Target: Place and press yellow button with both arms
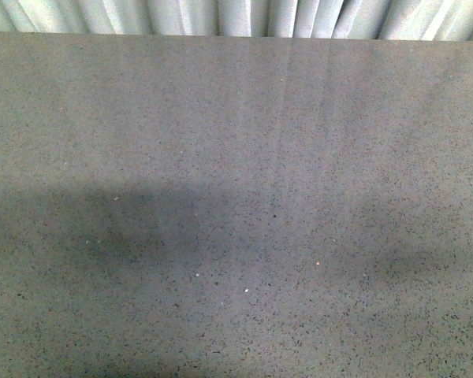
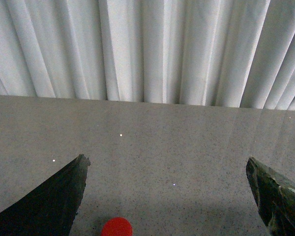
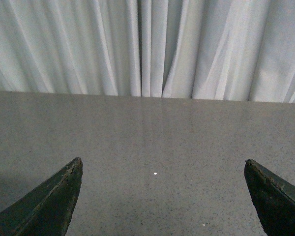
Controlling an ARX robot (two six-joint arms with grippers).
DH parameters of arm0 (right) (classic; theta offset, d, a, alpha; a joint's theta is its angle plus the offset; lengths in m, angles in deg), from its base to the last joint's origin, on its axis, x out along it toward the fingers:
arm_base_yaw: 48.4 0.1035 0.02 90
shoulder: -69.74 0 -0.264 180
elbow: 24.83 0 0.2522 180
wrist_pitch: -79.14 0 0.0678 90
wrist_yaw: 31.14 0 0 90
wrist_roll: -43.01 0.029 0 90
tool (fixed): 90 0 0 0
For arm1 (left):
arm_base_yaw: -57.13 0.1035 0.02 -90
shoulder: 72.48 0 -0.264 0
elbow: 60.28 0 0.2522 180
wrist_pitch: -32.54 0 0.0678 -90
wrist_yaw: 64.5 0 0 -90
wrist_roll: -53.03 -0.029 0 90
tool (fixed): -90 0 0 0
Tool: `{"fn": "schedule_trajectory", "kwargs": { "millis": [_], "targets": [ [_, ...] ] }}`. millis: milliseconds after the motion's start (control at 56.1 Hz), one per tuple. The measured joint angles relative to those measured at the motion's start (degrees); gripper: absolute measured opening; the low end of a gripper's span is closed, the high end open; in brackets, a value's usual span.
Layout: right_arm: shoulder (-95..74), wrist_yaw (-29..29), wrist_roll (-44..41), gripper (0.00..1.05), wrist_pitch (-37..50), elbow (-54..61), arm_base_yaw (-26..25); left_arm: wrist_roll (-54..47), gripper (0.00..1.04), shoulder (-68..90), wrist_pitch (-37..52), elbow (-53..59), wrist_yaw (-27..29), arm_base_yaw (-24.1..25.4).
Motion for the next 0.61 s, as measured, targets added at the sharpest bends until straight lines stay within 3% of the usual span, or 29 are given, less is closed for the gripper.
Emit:
{"fn": "schedule_trajectory", "kwargs": {
  "millis": [36,107,178,338,606],
  "targets": [
    [0.0,0.0,0.0,0.96,0.0,0.0,0.0,1.66,0.96,1.14,-2.27,-0.72,-0.83,0.33],
    [0.0,-0.02,0.0,0.96,0.0,0.0,0.0,8.52,0.96,9.22,-15.19,-6.54,-2.97,1.53],
    [0.0,-0.11,0.02,0.96,0.0,0.0,0.02,13.86,0.96,16.72,-18.38,-8.81,-2.84,2.54],
    [0.0,-0.09,0.0,0.96,0.0,0.0,0.0,15.91,0.96,27.58,-10.05,-9.05,-5.35,6.91],
    [0.0,-0.07,0.0,0.96,0.0,0.0,0.0,10.82,0.96,49.27,12.04,-9.16,-9.05,19.87]
  ]
}}
